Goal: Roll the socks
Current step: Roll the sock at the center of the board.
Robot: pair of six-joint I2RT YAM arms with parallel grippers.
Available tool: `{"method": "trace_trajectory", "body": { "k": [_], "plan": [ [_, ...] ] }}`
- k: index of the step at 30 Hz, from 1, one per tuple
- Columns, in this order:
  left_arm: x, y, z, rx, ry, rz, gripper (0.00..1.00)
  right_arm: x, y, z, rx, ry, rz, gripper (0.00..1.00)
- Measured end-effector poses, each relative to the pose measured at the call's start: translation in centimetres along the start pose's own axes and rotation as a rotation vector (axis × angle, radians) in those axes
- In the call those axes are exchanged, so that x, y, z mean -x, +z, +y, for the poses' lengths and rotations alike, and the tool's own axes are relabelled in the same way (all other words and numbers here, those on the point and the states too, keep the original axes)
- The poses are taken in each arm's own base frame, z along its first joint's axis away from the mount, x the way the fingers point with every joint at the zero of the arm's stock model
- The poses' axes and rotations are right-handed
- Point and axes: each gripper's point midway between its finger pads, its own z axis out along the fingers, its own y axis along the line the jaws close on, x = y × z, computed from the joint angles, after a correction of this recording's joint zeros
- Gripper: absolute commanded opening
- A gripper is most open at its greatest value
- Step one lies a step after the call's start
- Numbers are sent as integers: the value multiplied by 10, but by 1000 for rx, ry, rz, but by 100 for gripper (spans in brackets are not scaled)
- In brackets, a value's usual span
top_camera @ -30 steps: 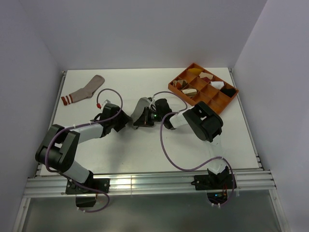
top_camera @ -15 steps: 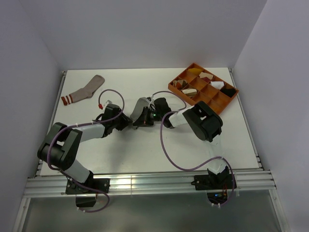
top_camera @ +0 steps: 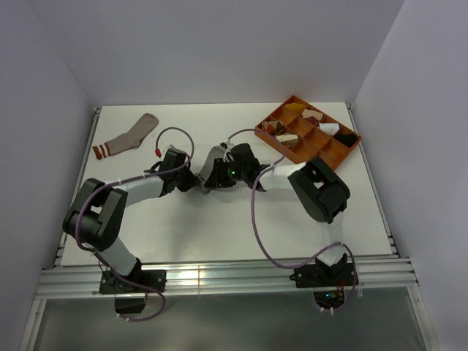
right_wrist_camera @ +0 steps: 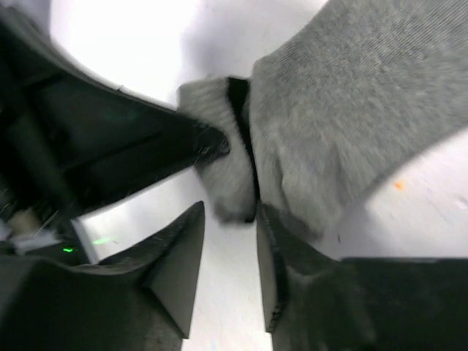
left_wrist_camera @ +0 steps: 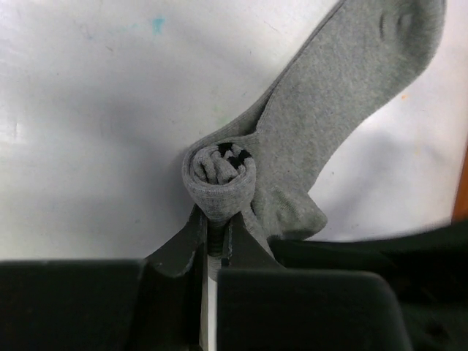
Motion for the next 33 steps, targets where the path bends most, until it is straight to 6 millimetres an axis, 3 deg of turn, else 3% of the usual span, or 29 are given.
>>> {"method": "trace_trajectory", "body": {
  "k": [6,9,17,25,33],
  "plan": [
    [5,4,-2,83,76,45,0,20,-27,15,-90,-256,-117,49],
    [5,5,-1,110,103,67,0,20,-31,25,-127,-390,-159,51],
    [5,4,-1,152,146,106,0,-10,-18,36,-210,-669,-199,57],
    [4,2,1,167,171,129,0,-11,-5,27,-292,-804,-246,59],
    [3,1,2,169,175,144,0,-25,13,18,-349,-889,-223,59]
  ]
}}
